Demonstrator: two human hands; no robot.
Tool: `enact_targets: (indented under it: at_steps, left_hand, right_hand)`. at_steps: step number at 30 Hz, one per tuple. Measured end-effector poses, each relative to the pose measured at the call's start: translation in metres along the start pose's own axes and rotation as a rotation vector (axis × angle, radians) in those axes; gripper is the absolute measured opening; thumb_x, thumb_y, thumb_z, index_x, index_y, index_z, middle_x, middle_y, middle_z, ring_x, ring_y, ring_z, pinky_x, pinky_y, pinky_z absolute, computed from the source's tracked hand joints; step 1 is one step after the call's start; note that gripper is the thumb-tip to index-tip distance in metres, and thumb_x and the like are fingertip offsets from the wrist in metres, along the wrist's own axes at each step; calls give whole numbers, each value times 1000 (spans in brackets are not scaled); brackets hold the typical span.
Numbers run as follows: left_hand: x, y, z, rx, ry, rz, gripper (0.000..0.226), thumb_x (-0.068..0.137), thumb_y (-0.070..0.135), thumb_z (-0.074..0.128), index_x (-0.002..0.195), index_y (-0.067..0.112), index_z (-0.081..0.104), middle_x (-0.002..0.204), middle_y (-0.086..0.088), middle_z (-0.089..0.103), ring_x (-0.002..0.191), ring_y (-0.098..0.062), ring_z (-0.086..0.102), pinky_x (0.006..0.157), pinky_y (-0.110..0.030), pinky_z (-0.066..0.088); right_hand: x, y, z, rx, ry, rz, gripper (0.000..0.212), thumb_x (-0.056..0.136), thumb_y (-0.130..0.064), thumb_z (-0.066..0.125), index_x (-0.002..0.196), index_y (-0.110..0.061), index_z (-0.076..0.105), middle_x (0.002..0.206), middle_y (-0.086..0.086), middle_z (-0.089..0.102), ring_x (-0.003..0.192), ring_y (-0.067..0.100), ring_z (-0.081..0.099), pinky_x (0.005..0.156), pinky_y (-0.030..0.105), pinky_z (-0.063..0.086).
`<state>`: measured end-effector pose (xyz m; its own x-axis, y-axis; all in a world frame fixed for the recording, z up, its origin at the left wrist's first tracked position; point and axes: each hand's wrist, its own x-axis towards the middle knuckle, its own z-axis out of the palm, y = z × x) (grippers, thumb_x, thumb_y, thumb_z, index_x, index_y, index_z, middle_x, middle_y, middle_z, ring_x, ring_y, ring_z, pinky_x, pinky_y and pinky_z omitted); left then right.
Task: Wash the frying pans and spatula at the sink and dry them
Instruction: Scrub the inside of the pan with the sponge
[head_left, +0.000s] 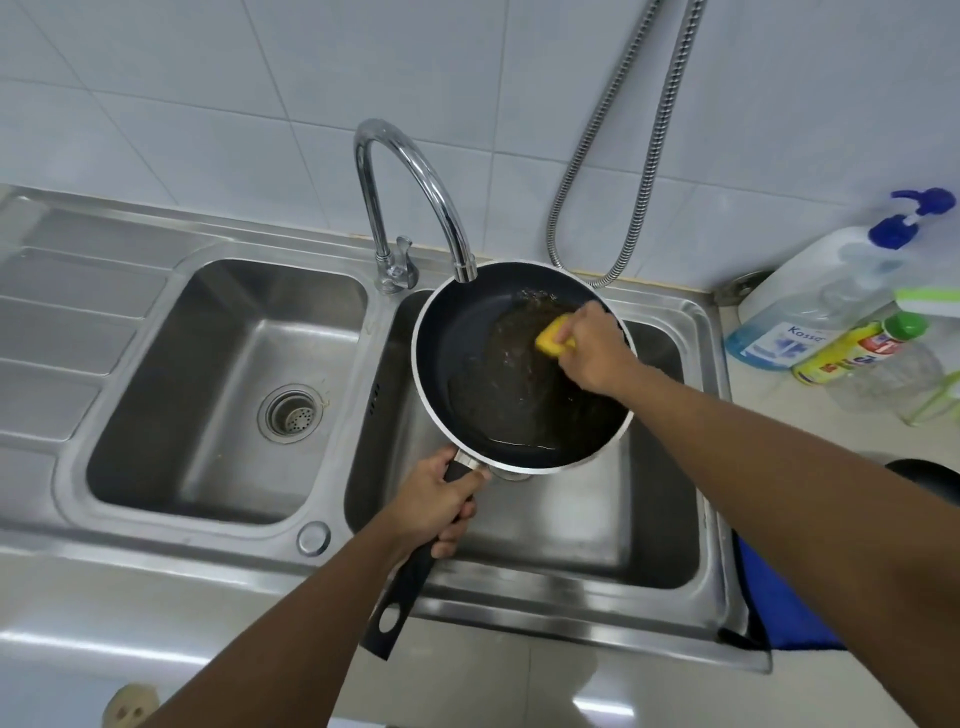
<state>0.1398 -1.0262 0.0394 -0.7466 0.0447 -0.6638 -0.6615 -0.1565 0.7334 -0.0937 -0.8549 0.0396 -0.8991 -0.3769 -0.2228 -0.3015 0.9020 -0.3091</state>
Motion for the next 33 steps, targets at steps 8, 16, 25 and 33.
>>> enact_targets:
  at_steps: [8, 16, 25, 33]
  left_hand:
    - [-2, -2, 10, 125, -9, 38, 16, 105, 26, 60, 118, 19, 55, 70, -14, 47, 39, -17, 33, 37, -26, 32]
    - [-5, -3, 2, 45, 20, 5, 16, 104, 27, 62, 117, 20, 56, 64, -5, 46, 38, -14, 32, 35, -21, 30]
    - [-15, 0, -1, 85, -30, 37, 20, 104, 27, 61, 122, 22, 56, 62, -4, 46, 39, -15, 33, 36, -22, 32]
    - [-21, 0, 14, 175, -30, 61, 16, 105, 27, 59, 117, 19, 53, 62, -6, 47, 39, -16, 32, 35, -23, 31]
  right_hand:
    - [14, -59, 16, 245, -35, -191, 38, 78, -16, 75, 113, -21, 60, 127, 5, 40, 120, 30, 46, 107, 46, 40]
    - [-69, -46, 38, 240, -270, -484, 30, 68, -14, 74, 94, -28, 66, 111, -7, 44, 108, 19, 43, 98, 33, 40]
    - [-53, 21, -1, 10, 76, -212, 34, 73, -19, 75, 102, -22, 58, 119, 2, 42, 105, 27, 51, 96, 43, 47]
    - [-31, -58, 18, 20, 122, -344, 64, 90, -26, 66, 146, -18, 39, 147, 9, 37, 117, 36, 48, 101, 49, 42]
